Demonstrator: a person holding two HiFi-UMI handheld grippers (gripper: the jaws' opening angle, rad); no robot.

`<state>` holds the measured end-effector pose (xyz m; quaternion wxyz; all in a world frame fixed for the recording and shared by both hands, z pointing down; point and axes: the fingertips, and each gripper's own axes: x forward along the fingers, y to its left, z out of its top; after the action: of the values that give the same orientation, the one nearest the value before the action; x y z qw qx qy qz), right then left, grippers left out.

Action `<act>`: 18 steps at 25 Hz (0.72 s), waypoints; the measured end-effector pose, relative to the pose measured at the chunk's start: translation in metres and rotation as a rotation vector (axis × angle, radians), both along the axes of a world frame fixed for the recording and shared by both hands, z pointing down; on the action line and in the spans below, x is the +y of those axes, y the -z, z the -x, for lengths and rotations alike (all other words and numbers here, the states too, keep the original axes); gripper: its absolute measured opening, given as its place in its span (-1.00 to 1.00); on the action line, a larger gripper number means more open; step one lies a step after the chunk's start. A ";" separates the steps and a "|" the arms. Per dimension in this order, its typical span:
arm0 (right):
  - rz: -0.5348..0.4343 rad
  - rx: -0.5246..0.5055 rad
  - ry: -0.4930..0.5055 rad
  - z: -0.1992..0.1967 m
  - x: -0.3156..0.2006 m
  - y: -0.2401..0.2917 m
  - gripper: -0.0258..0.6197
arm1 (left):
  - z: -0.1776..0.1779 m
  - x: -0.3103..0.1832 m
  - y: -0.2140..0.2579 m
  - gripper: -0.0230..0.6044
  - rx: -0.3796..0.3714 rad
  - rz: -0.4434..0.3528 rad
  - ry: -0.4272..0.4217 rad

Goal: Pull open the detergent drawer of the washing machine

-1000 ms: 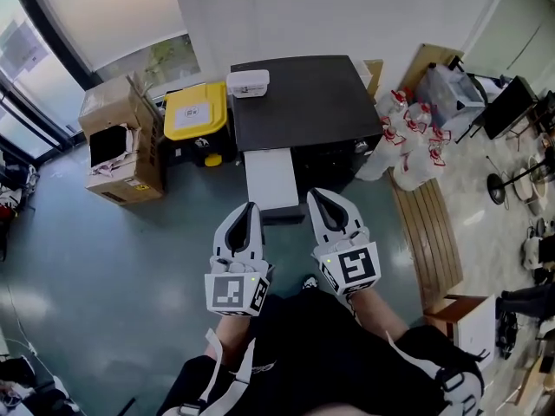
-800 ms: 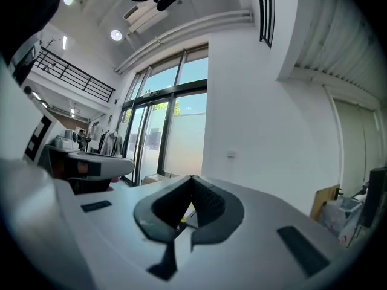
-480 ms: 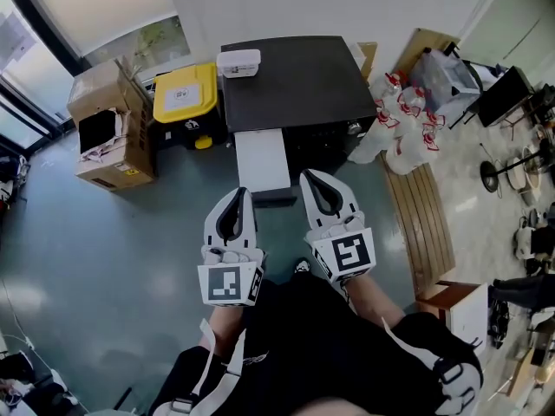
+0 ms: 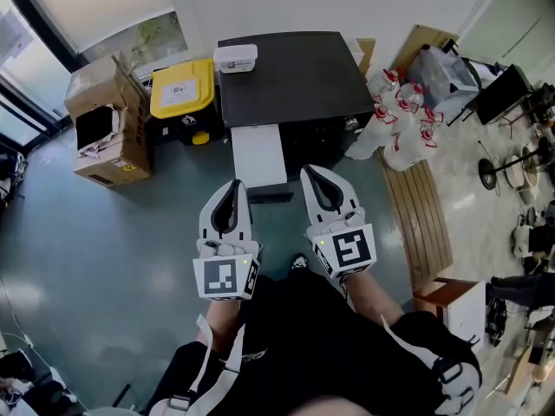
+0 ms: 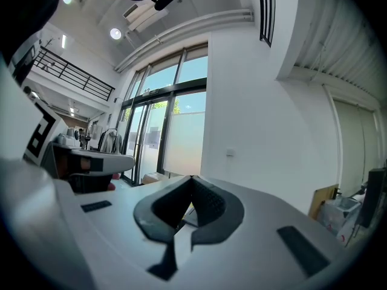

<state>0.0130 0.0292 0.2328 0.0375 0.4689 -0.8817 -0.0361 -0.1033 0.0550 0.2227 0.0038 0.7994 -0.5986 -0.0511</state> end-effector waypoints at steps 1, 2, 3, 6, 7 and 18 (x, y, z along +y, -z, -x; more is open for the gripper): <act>0.000 0.001 -0.002 -0.001 0.000 0.000 -0.89 | -0.001 0.000 0.001 -0.86 0.001 -0.003 -0.001; -0.001 0.004 -0.003 -0.002 0.000 0.001 -0.89 | -0.003 0.000 0.002 -0.86 0.001 -0.006 -0.004; -0.003 0.007 -0.003 -0.002 -0.001 0.002 -0.89 | -0.004 0.000 0.003 -0.86 0.002 -0.007 -0.008; -0.008 0.010 0.000 -0.001 0.000 0.003 -0.89 | -0.006 -0.001 0.004 -0.86 0.003 -0.004 -0.013; -0.008 0.012 0.000 -0.001 0.000 0.004 -0.89 | -0.006 0.000 0.004 -0.86 0.003 -0.004 -0.014; -0.005 -0.001 0.006 0.001 0.004 0.002 -0.89 | -0.009 0.004 0.006 -0.86 0.009 -0.008 -0.020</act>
<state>0.0120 0.0329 0.2306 0.0359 0.4664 -0.8830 -0.0384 -0.0943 0.0591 0.2168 0.0040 0.8051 -0.5903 -0.0572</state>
